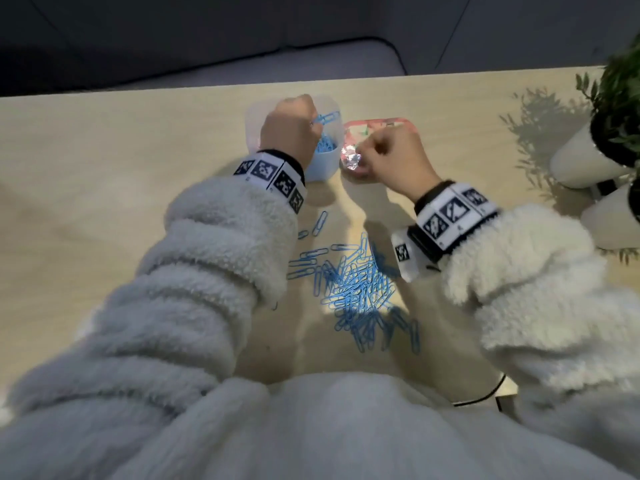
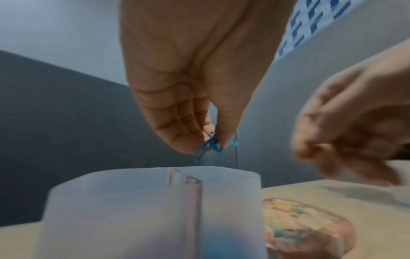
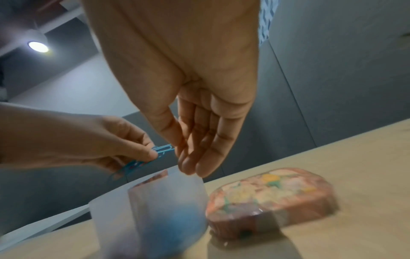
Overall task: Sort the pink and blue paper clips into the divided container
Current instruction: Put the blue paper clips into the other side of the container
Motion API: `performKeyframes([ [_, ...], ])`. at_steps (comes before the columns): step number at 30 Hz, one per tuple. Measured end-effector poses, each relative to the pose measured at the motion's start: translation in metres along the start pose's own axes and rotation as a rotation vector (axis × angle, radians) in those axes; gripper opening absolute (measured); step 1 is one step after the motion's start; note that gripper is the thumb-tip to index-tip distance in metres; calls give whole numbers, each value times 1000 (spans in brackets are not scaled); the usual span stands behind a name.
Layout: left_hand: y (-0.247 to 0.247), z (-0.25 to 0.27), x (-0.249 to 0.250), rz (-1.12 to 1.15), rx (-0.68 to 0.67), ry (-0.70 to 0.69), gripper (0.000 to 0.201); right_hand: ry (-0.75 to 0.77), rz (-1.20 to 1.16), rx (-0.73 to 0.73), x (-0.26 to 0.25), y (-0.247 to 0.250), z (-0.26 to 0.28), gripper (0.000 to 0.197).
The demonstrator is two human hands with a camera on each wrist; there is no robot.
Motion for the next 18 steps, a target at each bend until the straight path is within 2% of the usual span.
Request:
performKeyframes([
  [4, -8, -26, 7, -203, -125, 28, 25, -37, 13, -45, 35, 6, 44, 18],
  [6, -11, -28, 7, -247, -188, 26, 33, -56, 55, -72, 49, 8, 67, 17],
  [8, -7, -19, 8, -240, -160, -36, 36, -46, 111, -112, 61, 11, 88, 14],
  [10, 1, 2, 5, -161, -67, -140, 30, -33, 151, -207, 71, 17, 108, 4],
  [12, 5, 34, -7, -19, -38, -213, 23, 13, 246, -349, 83, 23, 128, 29],
  [13, 4, 53, -16, 25, -83, -230, 20, 22, 312, -409, 90, 26, 139, 46],
  [16, 1, 114, -50, 46, -341, -158, 24, 10, 395, -534, 113, 29, 167, 98],
  [18, 0, 149, -72, 63, -456, -77, 39, -2, 368, -584, 123, 25, 182, 115],
])
Point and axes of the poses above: each hand's wrist, its own z-axis away from the middle knuckle, its own y-axis out of the back of the hand, x = y × z, the point moved 1 cm from there along -z, towards the middle knuckle, and after that the axes turned 3 degrees about x, right-handed, at the moved point
